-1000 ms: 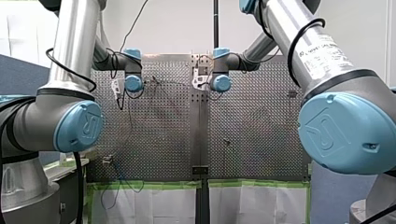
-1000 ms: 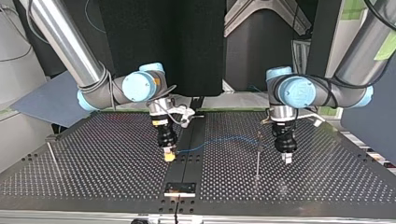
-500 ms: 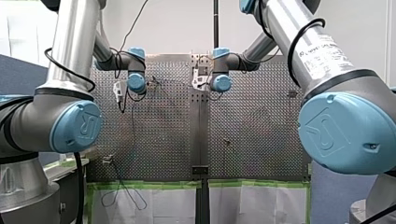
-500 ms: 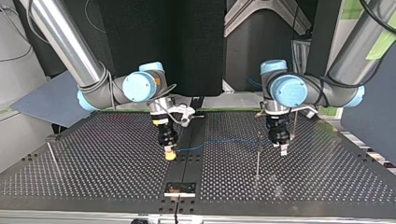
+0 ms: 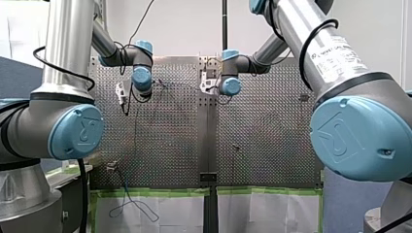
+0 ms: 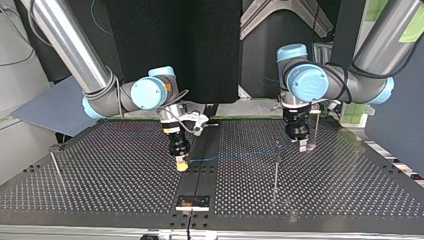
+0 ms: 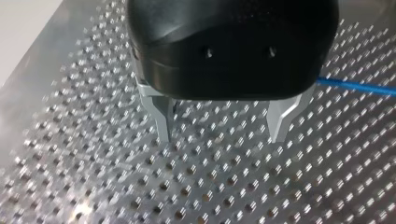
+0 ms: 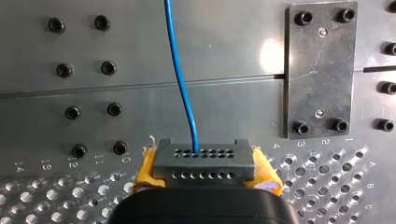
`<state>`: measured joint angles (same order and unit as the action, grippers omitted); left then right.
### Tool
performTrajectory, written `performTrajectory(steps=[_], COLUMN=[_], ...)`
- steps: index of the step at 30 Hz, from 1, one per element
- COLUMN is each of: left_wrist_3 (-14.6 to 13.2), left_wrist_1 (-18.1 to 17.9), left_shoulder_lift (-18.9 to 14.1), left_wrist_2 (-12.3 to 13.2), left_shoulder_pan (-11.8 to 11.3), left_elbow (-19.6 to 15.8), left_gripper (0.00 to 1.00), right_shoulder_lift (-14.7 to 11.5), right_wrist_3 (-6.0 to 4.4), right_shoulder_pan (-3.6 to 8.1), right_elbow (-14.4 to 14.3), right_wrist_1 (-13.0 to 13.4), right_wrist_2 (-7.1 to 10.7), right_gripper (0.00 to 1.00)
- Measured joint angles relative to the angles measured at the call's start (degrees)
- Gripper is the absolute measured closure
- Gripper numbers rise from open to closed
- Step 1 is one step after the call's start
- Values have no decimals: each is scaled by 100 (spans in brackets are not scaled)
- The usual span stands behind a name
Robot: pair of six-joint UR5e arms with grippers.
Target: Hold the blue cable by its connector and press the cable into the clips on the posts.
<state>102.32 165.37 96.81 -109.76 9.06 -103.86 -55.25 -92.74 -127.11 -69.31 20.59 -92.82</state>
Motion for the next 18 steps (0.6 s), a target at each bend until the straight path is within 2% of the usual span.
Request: performTrajectory(steps=[8, 14, 18], left_wrist_3=[-65, -78, -155], left_wrist_1=[346, 411, 411], left_shoulder_lift=[-475, -837, -1042], left_wrist_2=[233, 328, 485], left_shoulder_pan=[169, 264, 322], left_elbow=[-346, -401, -403], left_gripper=[0, 0, 0], right_shoulder_lift=[0, 0, 0], right_wrist_3=[2, 13, 8], right_shoulder_pan=[-39, -67, -84], right_elbow=[0, 0, 0], right_wrist_1=[-29, -88, -96], right_wrist_2=[0, 0, 0], right_gripper=[100, 100, 100])
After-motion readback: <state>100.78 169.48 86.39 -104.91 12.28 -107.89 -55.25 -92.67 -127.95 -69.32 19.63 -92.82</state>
